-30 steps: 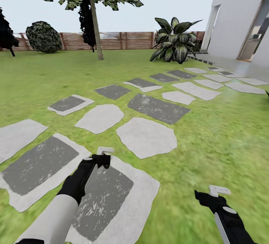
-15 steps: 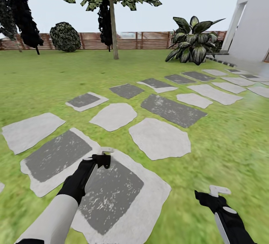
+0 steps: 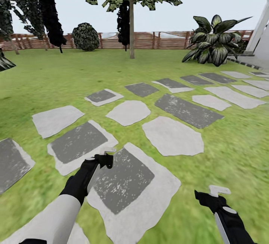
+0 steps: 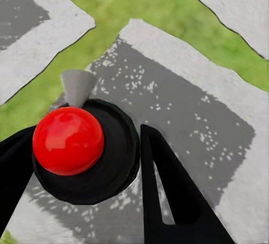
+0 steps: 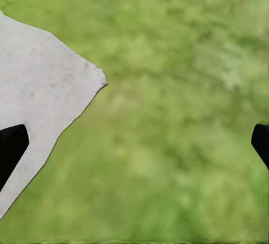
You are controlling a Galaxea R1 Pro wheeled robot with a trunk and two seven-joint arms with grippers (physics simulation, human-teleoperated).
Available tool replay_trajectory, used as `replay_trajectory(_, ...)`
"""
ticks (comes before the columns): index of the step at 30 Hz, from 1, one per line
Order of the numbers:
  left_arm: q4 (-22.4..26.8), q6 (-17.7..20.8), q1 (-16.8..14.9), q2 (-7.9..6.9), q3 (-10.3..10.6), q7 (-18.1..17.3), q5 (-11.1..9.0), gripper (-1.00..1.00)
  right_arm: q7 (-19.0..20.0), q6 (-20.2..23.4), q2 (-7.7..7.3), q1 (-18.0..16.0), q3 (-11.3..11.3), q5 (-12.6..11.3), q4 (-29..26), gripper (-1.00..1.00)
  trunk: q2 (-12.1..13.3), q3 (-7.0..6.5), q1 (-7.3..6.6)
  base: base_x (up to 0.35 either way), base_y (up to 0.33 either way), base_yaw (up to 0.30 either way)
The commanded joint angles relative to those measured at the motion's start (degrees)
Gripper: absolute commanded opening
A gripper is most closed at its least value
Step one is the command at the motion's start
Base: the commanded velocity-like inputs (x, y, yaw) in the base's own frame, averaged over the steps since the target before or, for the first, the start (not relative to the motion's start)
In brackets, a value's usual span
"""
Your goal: Pick up the pesticide atomizer in the garden and spray insectifuge to fully cover both potted plants in the garden.
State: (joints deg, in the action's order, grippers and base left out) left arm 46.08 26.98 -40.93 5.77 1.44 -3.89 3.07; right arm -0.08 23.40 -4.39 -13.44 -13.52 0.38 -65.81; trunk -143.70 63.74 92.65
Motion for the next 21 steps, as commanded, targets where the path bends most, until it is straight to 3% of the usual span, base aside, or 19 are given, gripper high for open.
replay_trajectory(1,0.1,0.3,0.0,0.02,0.0,-0.2,0.4,-1.0,0.0,0.3,-0.01,0.0,0.0,0.0,-0.1,1.0,0.0,0.05,-0.05,-0.338,0.07,0.256)
replay_trajectory(12,0.1,0.3,0.0,0.03,0.0,-0.2,0.4,-1.0,0.0,0.3,-0.01,0.0,0.0,0.1,-0.1,1.0,0.0,0.05,-0.05,-0.336,0.083,0.256)
replay_trajectory(21,0.1,0.3,0.0,0.03,0.0,-0.2,0.4,-1.0,0.0,0.3,-0.01,0.0,0.0,0.1,-0.1,1.0,0.0,0.05,-0.05,-0.065,0.009,0.256)
